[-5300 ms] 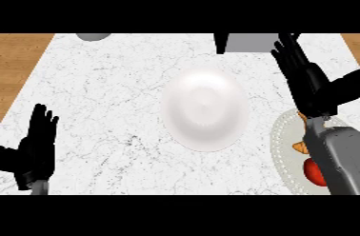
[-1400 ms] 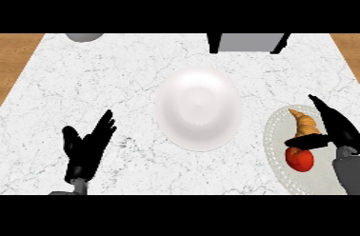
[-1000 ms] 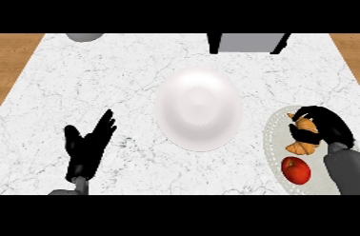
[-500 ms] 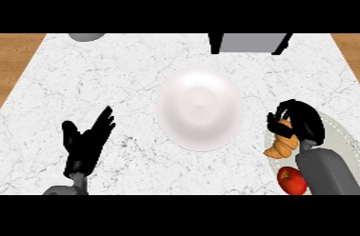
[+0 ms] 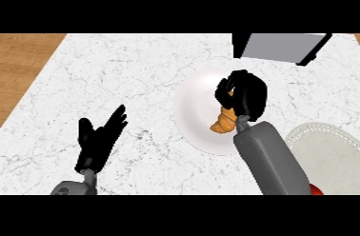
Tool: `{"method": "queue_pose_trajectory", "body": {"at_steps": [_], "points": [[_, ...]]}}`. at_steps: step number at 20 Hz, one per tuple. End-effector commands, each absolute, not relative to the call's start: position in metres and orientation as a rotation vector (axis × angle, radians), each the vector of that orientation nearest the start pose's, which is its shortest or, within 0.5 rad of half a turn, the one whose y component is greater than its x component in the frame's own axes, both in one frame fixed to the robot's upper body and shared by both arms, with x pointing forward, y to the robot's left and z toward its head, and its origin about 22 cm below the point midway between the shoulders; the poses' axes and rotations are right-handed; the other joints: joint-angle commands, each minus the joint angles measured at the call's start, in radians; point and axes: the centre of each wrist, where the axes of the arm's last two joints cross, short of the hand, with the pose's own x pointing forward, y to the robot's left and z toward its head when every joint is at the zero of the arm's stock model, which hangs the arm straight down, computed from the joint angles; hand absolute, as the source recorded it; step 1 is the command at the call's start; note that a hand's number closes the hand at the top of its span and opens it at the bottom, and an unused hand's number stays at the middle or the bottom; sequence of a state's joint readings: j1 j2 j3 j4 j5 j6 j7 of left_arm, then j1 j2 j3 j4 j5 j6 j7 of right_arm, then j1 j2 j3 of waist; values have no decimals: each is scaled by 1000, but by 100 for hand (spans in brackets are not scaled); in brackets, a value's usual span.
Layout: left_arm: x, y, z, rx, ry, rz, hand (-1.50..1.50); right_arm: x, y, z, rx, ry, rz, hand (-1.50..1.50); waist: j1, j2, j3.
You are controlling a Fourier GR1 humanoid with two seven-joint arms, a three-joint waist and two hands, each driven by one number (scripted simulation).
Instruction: Pick the croissant from the placemat and place it in the plate
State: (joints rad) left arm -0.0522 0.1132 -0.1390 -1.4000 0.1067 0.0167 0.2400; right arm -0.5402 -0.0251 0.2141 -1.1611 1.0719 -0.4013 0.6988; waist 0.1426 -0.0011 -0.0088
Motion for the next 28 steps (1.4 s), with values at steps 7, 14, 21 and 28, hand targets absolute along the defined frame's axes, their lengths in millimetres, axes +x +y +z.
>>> {"method": "queue_pose_trajectory", "body": {"at_steps": [7,14,21,28], "points": [[258,211,-25,-92,-1198,-160,0,361,-66,101,-1295,-1366,69,150,19,5,1],[256,214,-28,-69,-1183,-137,0,363,-61,115,-1329,-1433,-150,150,-4,3,6],[254,224,-29,-40,-1177,-86,0,365,-77,92,-1520,-1348,-198,150,-60,0,7],[251,226,-31,-34,-1179,-64,0,363,-97,73,-1589,-1311,-264,150,-69,9,10]]}}
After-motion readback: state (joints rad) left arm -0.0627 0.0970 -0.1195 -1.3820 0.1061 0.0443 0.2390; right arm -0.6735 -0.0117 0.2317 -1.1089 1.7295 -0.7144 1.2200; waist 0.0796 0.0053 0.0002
